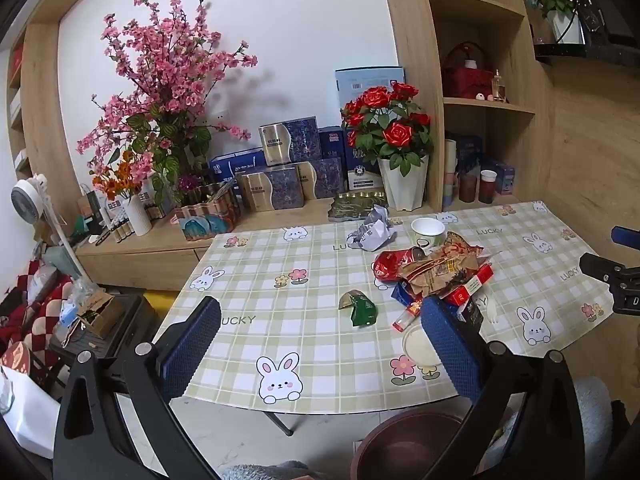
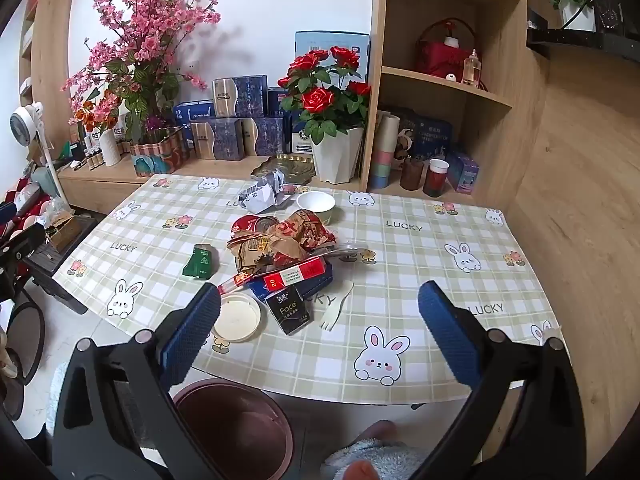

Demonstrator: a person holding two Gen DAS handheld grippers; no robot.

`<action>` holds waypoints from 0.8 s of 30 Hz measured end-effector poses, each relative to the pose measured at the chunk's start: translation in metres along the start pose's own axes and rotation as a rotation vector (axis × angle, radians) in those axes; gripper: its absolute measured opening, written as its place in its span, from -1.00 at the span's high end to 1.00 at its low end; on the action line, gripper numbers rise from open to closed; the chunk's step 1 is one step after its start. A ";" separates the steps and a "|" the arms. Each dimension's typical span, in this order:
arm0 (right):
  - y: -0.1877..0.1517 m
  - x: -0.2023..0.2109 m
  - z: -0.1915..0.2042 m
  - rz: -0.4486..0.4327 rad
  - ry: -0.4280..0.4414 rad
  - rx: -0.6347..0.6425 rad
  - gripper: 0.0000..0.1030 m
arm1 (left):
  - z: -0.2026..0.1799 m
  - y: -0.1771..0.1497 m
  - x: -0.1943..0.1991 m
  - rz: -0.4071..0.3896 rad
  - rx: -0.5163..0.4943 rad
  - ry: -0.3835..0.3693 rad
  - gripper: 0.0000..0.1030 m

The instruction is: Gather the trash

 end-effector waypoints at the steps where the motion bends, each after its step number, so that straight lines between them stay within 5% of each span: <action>1: 0.000 0.000 0.000 0.000 0.000 0.000 -0.89 | 0.000 0.000 0.000 0.001 -0.001 0.000 -0.90; 24: 0.000 0.001 -0.003 -0.001 -0.004 0.004 -0.89 | -0.003 -0.003 0.001 0.011 -0.005 0.000 -0.91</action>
Point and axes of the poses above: each gripper's, at about its wrist camera, not at the fingertips, and x roughly against the way its jaws point, z to its left, y to its top, the point moved 1 cm from there along -x, roughly the way its jaws point, and after that the axes turned 10 degrees about -z, right-handed, at the moved point
